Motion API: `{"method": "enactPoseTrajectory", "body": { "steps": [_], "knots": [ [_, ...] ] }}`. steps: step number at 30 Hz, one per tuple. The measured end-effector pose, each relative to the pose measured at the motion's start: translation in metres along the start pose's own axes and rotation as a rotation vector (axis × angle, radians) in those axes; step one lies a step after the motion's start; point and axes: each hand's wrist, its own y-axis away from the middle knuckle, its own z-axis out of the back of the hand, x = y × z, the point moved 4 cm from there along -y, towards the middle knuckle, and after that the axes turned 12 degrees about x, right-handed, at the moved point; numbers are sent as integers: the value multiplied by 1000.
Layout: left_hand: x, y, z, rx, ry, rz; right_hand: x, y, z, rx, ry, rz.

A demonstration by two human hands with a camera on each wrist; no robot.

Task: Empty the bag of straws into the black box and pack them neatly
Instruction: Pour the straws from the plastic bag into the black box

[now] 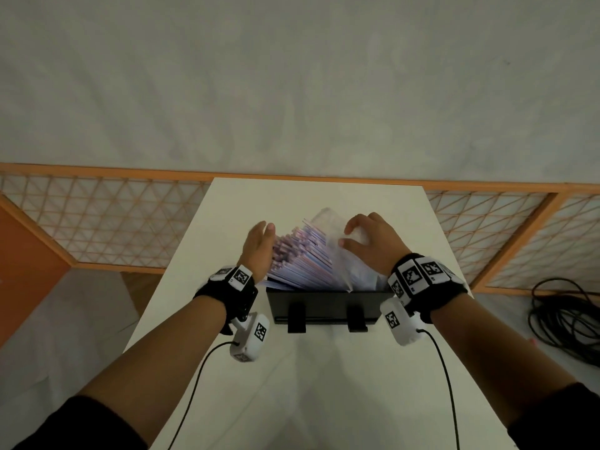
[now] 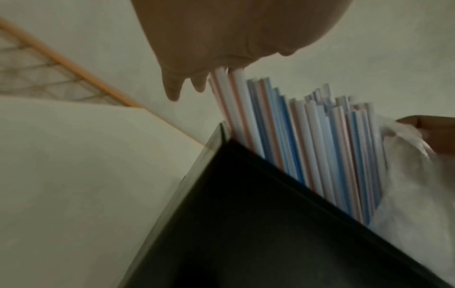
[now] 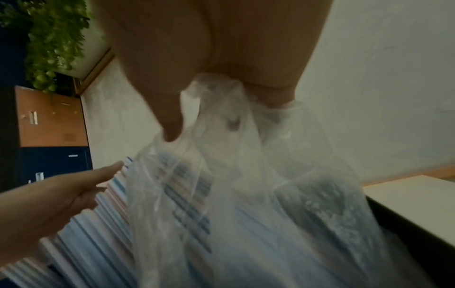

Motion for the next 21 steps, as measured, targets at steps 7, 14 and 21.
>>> {"method": "enactPoseTrajectory", "body": {
  "steps": [7, 14, 21],
  "knots": [
    [9, -2, -18, -4, 244, -2, 34, -8, 1, -34, 97, 230],
    [-22, 3, 13, -82, -185, -198, 25, 6, 25, 84, -60, 140],
    [-41, -4, -10, 159, -736, -239, -30, 8, 15, 364, 321, -306]
  ]
}}
